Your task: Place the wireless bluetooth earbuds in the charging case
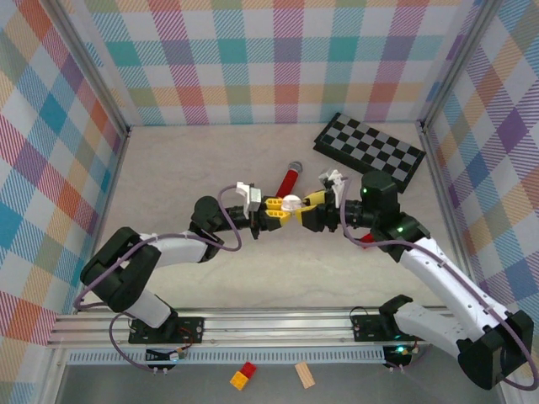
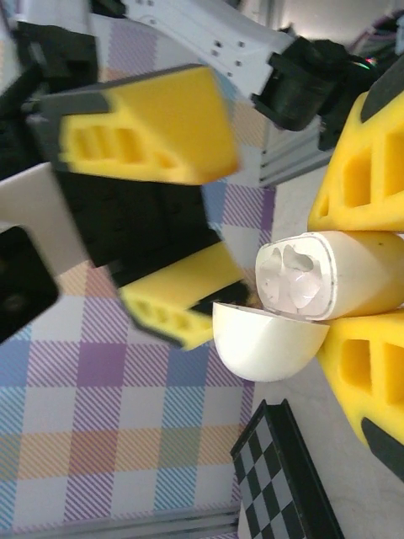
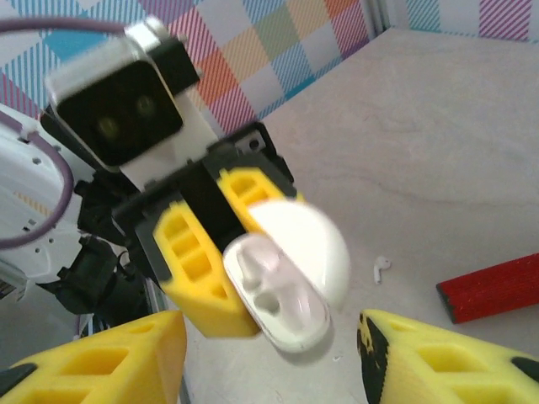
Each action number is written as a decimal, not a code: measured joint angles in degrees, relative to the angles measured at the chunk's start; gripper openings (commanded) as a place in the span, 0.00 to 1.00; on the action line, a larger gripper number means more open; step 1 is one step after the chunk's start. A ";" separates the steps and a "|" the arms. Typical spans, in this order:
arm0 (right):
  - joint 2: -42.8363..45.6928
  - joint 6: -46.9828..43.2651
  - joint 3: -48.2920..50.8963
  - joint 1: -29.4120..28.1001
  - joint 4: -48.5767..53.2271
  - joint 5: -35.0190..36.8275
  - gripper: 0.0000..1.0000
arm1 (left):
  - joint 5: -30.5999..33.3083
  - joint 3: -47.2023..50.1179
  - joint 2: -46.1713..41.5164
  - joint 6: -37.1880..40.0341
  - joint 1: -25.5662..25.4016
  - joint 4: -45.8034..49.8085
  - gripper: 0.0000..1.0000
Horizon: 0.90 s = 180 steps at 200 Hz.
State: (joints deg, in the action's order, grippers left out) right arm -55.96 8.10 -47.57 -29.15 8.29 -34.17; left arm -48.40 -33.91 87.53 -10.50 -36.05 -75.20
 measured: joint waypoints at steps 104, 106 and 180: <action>-3.65 5.62 0.44 0.11 -12.31 -7.10 0.30 | 1.07 -1.95 -3.82 -13.49 0.00 -0.02 0.00; -3.69 5.68 0.44 0.15 -12.55 -7.17 0.29 | 1.07 -2.01 -3.82 -13.75 0.00 -0.07 0.00; -2.51 7.02 1.97 1.03 -17.25 -8.74 0.04 | 0.35 -3.93 -3.91 -18.21 0.20 0.02 0.13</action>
State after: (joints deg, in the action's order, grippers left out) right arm -58.48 15.11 -45.60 -28.12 -8.95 -42.92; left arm -48.05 -37.85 83.61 -28.71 -35.86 -75.18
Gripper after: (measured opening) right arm 0.159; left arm 0.199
